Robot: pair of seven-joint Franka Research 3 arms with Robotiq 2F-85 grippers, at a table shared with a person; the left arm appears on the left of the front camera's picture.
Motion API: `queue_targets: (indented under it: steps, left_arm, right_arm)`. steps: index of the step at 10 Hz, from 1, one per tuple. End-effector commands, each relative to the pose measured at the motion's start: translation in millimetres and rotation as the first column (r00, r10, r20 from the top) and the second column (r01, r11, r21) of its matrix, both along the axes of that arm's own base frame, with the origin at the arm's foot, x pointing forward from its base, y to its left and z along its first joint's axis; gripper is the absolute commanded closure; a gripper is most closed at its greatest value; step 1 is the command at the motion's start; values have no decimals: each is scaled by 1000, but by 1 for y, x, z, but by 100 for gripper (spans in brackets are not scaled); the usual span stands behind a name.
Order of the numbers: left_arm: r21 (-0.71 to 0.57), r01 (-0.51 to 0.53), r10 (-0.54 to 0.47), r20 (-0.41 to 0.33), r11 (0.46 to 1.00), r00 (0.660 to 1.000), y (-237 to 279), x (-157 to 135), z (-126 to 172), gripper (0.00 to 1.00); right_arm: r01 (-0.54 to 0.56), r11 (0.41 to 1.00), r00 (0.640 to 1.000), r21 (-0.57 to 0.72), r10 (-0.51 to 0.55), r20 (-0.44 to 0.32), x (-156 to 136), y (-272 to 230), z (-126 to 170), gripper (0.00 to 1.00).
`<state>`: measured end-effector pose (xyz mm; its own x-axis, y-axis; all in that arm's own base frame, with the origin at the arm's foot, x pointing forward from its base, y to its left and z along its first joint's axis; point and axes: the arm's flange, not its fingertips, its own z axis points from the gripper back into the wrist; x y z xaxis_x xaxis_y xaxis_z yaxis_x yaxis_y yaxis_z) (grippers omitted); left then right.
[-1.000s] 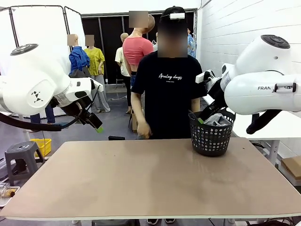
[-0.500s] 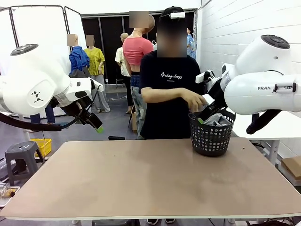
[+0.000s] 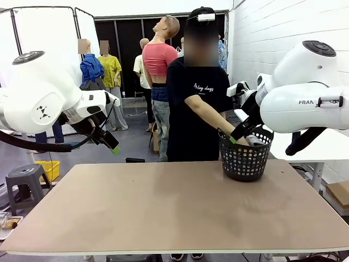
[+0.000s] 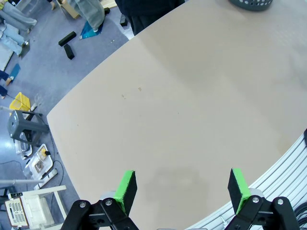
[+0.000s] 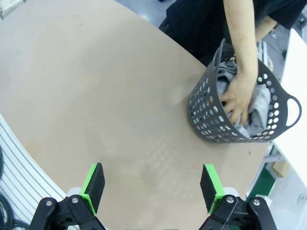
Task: Fold the training pants.
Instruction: Grab both ends of the Training pants handed by a person.
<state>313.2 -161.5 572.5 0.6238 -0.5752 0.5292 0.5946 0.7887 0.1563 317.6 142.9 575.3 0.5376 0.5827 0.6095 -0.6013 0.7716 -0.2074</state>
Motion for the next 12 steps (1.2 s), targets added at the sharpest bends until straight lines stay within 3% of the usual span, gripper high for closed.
queue_targets:
  steps: [1,12]
  left_arm:
    - [-2,1,-1,-2,1000,1000,0,1,0,0]
    - [-2,1,-1,-2,1000,1000,0,1,0,0]
  right_arm:
    - [-1,1000,1000,-2,1,-7,2,0,-3,0]
    - [-1,1000,1000,-2,1,-7,2,0,-3,0]
